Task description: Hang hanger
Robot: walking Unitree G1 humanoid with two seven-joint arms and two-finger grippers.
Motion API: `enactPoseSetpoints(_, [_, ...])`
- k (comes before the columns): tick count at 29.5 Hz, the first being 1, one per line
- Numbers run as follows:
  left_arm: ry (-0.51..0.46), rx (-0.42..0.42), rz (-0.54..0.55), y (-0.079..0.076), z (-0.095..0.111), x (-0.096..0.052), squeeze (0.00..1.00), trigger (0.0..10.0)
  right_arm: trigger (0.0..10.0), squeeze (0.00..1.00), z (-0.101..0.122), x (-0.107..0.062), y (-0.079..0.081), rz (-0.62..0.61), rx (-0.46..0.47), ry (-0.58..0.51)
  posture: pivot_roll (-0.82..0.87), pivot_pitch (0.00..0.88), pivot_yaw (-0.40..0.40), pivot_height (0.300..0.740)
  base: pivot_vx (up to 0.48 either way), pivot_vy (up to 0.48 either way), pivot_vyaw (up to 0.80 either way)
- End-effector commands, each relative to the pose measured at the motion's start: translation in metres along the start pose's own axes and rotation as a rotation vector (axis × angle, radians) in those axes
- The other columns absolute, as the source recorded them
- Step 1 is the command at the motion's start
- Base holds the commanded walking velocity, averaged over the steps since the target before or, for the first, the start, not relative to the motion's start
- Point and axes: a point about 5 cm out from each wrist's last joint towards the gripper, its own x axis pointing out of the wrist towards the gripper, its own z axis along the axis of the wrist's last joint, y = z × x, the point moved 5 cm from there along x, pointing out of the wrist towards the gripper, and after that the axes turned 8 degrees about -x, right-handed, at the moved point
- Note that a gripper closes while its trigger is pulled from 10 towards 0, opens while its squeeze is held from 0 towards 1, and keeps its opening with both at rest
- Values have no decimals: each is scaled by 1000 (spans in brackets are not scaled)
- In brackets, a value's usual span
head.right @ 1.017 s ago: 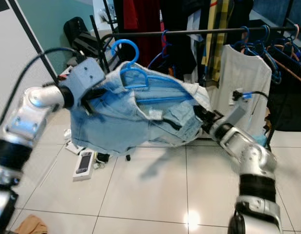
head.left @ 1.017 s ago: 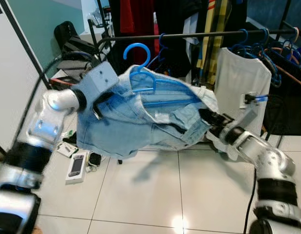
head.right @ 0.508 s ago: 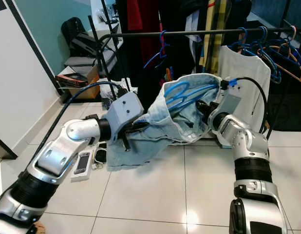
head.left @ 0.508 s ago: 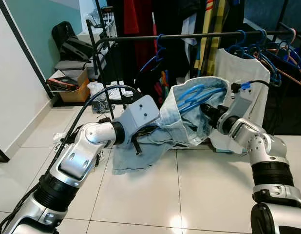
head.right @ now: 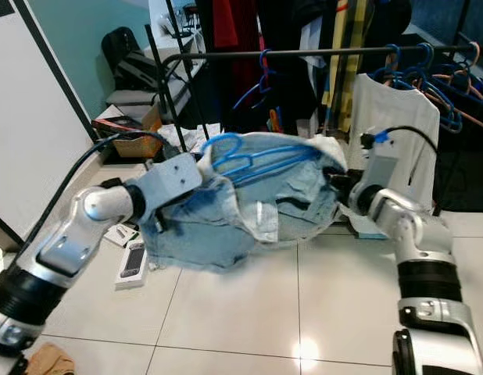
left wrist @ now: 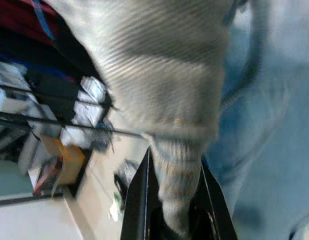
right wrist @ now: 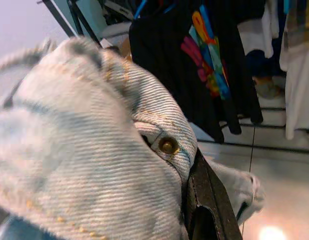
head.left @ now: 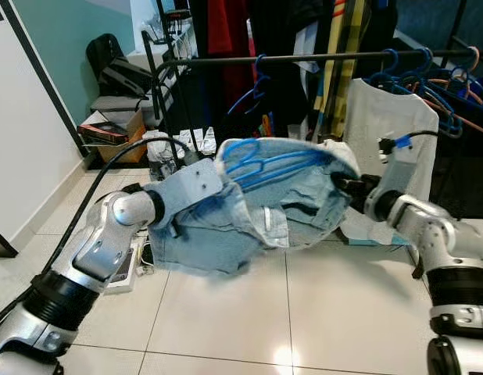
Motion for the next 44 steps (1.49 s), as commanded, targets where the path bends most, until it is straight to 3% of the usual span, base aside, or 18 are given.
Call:
enactPoseSetpoints(1, [137, 5, 39, 8, -31, -5, 0, 10000, 0, 0, 25, -5, -9, -38, -40, -88, -54, 0, 72, 740, 0, 0, 0])
enactPoseSetpoints(7, [190, 12, 7, 2, -40, -8, 0, 10000, 0, 0, 37, -3, -5, -31, -75, -117, -52, 0, 70, 740, 0, 0, 0])
enactPoseSetpoints(9, [175, -50, 14, 1, -34, -5, 0, 10000, 0, 0, 36, 3, 12, 24, -80, -112, -51, 0, 69, 740, 0, 0, 0])
enactPoseSetpoints(12, [165, -86, 18, 0, -30, -3, 0, 10000, 0, 0, 34, 5, 22, 57, -83, -106, -51, 0, 69, 740, 0, 0, 0])
enactPoseSetpoints(13, [157, -130, 56, 4, -25, 0, 0, 10000, 0, 0, 28, 10, 37, 101, -81, -87, -51, 0, 69, 740, 0, 0, 0])
enactPoseSetpoints(16, [157, -130, 56, 4, -25, 0, 0, 10000, 0, 0, 28, 10, 37, 101, -81, -87, -51, 0, 69, 740, 0, 0, 0])
enactPoseSetpoints(19, [140, -249, 206, 24, -14, 2, 0, 10000, 0, 0, 13, 18, 61, 149, -55, -39, -53, 0, 71, 740, 0, 0, 0])
enactPoseSetpoints(20, [140, -249, 206, 24, -14, 2, 0, 10000, 0, 0, 13, 18, 61, 149, -55, -39, -53, 0, 71, 740, 0, 0, 0])
enactPoseSetpoints(22, [180, -224, 265, 40, -26, -6, 0, 10000, 0, 0, 10, 17, 42, 82, -44, -24, -47, 0, 68, 740, 0, 0, 0])
enactPoseSetpoints(25, [197, -203, 274, 44, -31, -10, 0, 10000, 0, 0, 10, 16, 34, 53, -45, -21, -47, 0, 68, 740, 0, 0, 0])
enactPoseSetpoints(27, [221, -188, 301, 55, -39, -19, 0, 10000, 0, 0, 7, 11, 16, -3, -29, -9, -46, 0, 67, 740, 0, 0, 0])
enactPoseSetpoints(29, [229, -183, 317, 60, -41, -23, 0, 10000, 0, 0, 3, 9, 9, -23, -11, 2, -44, 0, 66, 740, 0, 0, 0])
enactPoseSetpoints(39, [211, -168, 352, 71, -30, -29, 0, 10000, 0, 0, -12, 7, 2, -53, 84, 28, -44, 0, 66, 740, 0, 0, 0])
enactPoseSetpoints(43, [241, -74, 398, 80, -31, -34, 0, 10000, 0, 0, -10, 7, 0, -55, 156, 9, -38, 0, 66, 740, 0, 0, 0])
enactPoseSetpoints(44, [265, 18, 429, 84, -31, -35, 0, 10000, 0, 0, -3, 8, 3, -36, 230, -27, -36, 0, 66, 740, 0, 0, 0])
